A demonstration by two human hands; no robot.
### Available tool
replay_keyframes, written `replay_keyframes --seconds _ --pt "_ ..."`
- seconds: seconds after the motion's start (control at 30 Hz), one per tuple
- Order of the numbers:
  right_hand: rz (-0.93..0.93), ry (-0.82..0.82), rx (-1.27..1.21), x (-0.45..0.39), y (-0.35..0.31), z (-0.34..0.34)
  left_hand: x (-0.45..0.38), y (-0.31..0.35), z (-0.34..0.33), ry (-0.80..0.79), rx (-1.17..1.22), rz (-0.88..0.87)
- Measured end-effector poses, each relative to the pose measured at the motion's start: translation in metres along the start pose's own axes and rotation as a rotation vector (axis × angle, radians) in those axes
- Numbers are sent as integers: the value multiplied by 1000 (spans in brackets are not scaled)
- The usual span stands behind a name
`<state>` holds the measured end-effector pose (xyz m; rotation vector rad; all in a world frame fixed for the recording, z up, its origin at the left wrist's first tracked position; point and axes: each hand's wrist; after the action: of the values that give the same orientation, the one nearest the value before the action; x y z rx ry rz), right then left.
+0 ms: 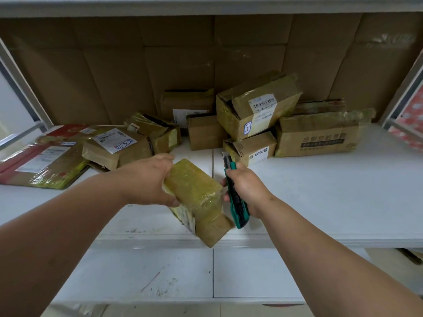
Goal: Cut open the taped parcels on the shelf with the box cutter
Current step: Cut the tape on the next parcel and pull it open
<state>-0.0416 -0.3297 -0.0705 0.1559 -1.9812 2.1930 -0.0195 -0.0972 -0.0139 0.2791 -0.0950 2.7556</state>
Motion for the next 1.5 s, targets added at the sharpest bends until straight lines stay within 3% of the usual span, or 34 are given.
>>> replay_keyframes --seconds 0.23,0.37,0.7,0.83,1.5 --pt "-12 -22 -20 5 -2 25 -16 20 -1 -127 -160 -79" --pt "-26 -91 79 12 2 43 -28 27 -4 -31 -242 -64" --pt "-42 -218 121 25 7 65 -37 49 -14 -28 108 -96" --pt "-18 -246 147 25 7 68 -36 55 -15 88 -4 -115" --pt "-22 -252 448 26 -25 63 -31 59 -12 65 -35 -53"
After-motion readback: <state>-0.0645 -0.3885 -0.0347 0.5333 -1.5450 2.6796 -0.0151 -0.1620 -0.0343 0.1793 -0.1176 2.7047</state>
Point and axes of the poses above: each hand's wrist, its own x-axis away from the middle knuckle, its own z-axis out of the back of the hand, y = z × x, and after that the axes turned 3 degrees about z, right-handed
